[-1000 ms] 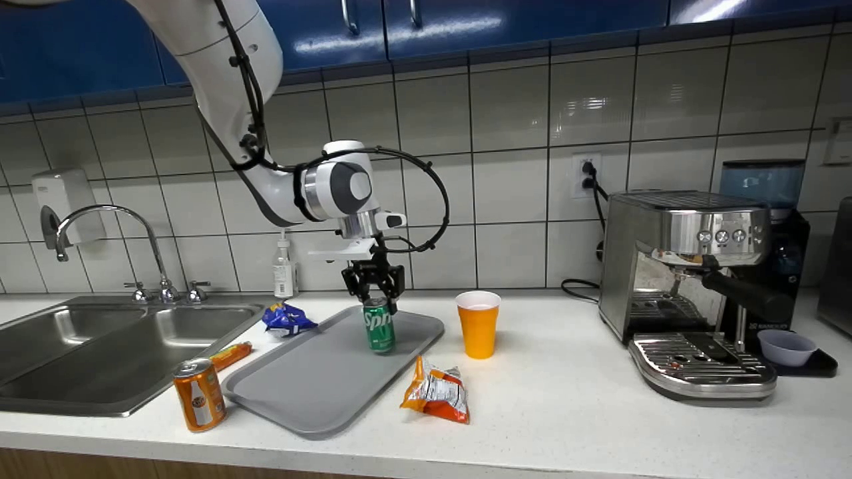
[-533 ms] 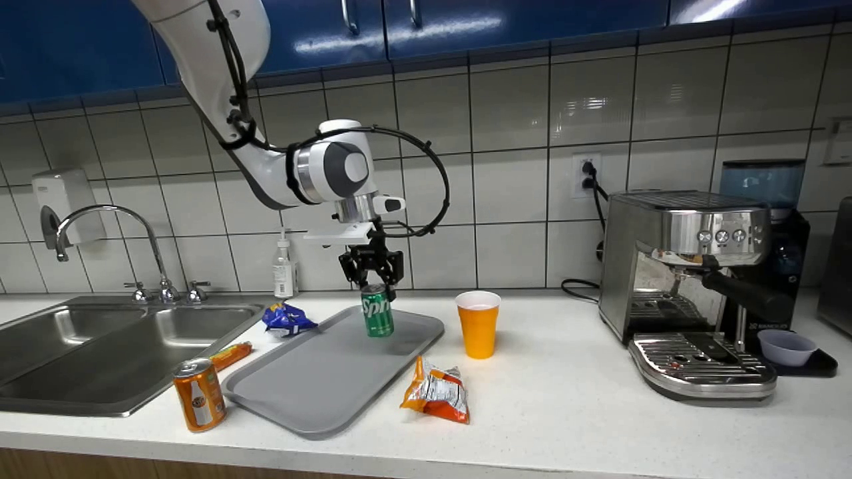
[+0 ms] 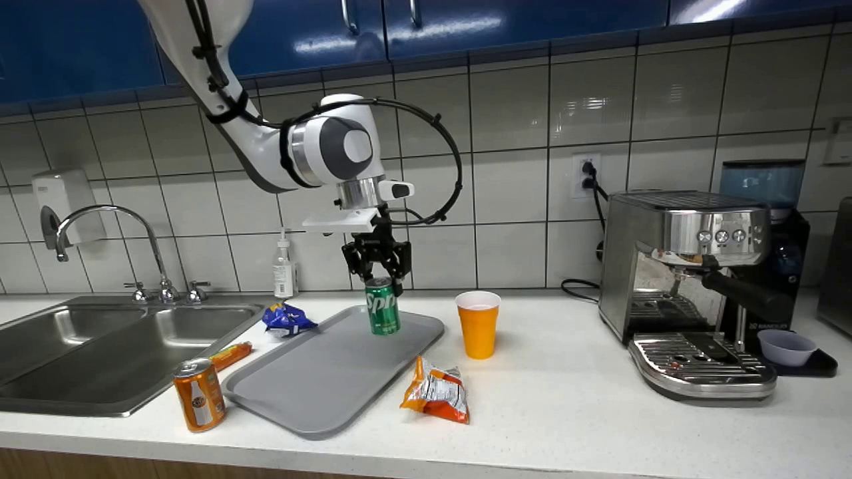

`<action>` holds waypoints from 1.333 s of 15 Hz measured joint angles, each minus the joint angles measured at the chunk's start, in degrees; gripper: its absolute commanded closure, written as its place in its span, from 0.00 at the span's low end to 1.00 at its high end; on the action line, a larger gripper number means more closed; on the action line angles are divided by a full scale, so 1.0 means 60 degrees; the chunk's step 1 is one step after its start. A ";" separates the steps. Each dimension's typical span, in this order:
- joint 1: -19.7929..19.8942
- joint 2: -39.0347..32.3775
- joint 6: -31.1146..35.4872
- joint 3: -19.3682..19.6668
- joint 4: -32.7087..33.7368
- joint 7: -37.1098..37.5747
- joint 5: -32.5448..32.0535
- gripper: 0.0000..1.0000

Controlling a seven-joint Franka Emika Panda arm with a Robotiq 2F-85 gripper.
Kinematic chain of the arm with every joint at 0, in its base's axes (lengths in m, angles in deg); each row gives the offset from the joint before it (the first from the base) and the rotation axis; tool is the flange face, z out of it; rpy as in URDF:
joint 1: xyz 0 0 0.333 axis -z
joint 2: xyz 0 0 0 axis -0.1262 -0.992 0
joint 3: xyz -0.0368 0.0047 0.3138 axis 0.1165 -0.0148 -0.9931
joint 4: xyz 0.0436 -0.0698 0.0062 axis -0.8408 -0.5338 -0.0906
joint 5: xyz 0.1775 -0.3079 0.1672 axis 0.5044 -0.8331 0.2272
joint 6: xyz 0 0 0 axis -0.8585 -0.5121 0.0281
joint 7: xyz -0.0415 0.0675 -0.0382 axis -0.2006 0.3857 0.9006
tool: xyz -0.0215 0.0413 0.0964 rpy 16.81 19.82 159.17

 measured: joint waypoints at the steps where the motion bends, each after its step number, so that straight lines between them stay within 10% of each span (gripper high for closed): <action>1: 0.0077 0.0158 0.0000 0.0033 -0.0153 -0.0047 0.0000 0.62; 20: 0.1440 0.0862 0.0011 0.1446 -0.0926 -0.0576 -0.0038 0.62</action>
